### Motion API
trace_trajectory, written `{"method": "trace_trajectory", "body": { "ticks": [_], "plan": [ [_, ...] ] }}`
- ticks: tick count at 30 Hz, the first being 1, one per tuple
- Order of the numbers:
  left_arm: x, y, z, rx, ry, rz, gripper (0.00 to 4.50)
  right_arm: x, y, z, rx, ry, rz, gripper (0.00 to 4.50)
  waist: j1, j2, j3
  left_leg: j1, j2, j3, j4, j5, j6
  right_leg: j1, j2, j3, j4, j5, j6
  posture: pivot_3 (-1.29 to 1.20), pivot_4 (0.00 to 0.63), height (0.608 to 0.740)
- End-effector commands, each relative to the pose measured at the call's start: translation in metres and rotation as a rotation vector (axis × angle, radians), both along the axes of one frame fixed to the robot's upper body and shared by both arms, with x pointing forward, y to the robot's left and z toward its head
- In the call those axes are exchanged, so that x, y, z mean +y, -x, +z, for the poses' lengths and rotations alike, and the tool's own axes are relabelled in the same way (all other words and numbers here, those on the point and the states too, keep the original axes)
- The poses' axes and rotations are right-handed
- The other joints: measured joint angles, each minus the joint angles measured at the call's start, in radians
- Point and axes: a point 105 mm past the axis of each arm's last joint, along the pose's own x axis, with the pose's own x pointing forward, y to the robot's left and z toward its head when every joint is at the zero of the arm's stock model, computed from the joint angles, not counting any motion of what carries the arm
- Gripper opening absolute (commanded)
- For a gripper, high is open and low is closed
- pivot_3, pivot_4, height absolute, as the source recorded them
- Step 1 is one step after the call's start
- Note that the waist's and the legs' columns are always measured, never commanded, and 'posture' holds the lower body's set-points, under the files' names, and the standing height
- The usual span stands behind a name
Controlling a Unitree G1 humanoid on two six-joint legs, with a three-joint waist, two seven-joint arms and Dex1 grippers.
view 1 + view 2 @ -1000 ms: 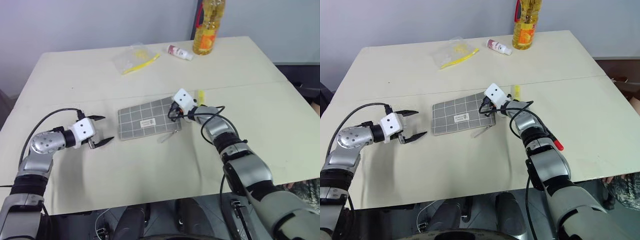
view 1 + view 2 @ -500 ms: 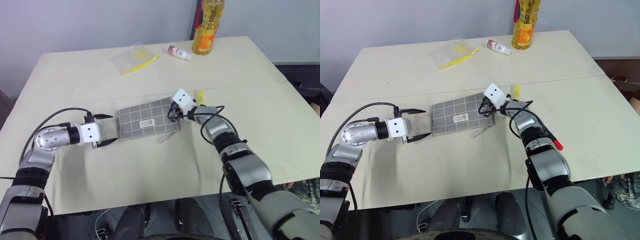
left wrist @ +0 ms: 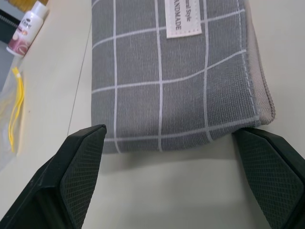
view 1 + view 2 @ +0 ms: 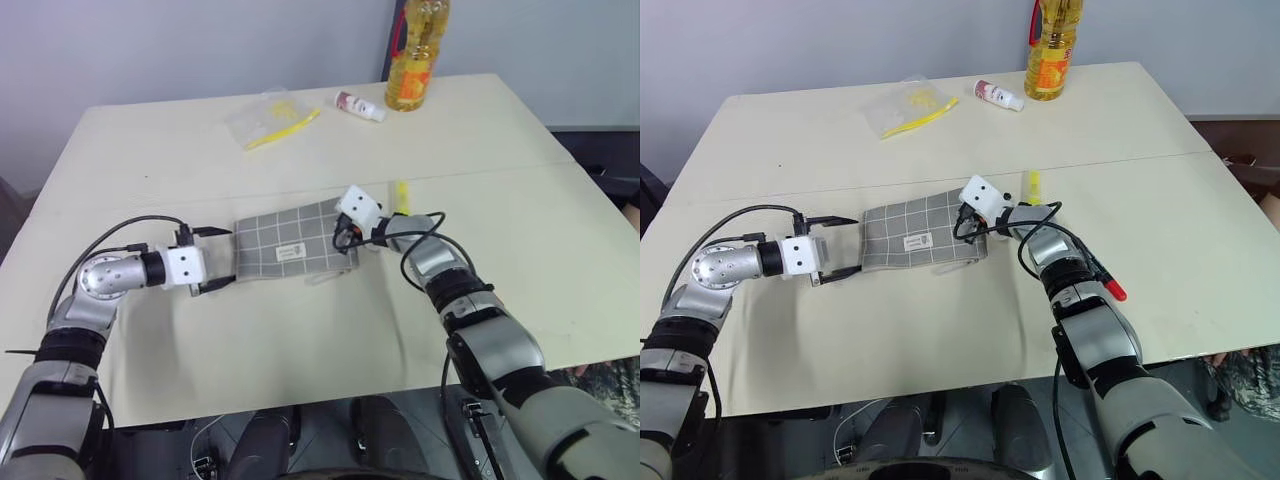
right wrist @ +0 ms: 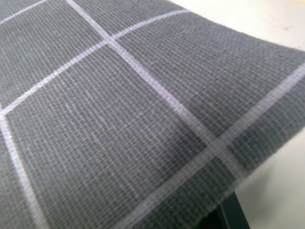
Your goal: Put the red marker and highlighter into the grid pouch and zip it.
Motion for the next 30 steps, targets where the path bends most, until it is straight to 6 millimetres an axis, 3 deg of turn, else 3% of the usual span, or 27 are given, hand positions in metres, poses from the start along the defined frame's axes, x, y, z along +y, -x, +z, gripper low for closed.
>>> {"method": "trace_trajectory", "body": {
  "ticks": [1, 7, 15, 30],
  "plan": [
    [-0.011, -0.001, 0.024, -0.072, 0.097, -0.022, 4.50, 0.015, 0.001, 0.007, -0.012, -0.014, 0.029, 0.03, 0.000, 0.000, 0.000, 0.000, 0.000, 0.000, 0.000, 0.000, 0.000, 0.000, 0.000, 0.000, 0.000, 0.000, 0.000, 0.00, 0.150, 0.740],
    [-0.008, -0.004, 0.036, -0.052, 0.210, 0.044, 4.50, 0.011, -0.001, 0.005, 0.006, -0.022, -0.004, 0.03, -0.004, 0.000, 0.000, 0.000, 0.000, 0.000, 0.000, 0.000, 0.000, 0.000, 0.000, 0.000, 0.000, 0.000, 0.000, 0.00, 0.150, 0.740],
    [-0.005, 0.003, 0.024, -0.028, 0.132, 0.032, 4.50, 0.008, -0.002, 0.005, 0.002, -0.020, -0.017, 0.03, -0.001, 0.000, 0.000, 0.001, 0.001, 0.000, 0.000, 0.000, -0.001, 0.000, 0.001, 0.000, 0.001, 0.000, 0.000, 0.00, 0.150, 0.740],
    [0.007, 0.000, 0.024, -0.013, 0.099, 0.046, 4.50, 0.007, -0.002, 0.007, -0.011, -0.027, -0.016, 0.03, -0.001, 0.000, 0.000, 0.001, 0.001, 0.000, 0.000, 0.000, -0.001, 0.000, 0.001, 0.000, 0.001, 0.000, 0.000, 0.00, 0.150, 0.740]
  ]
}}
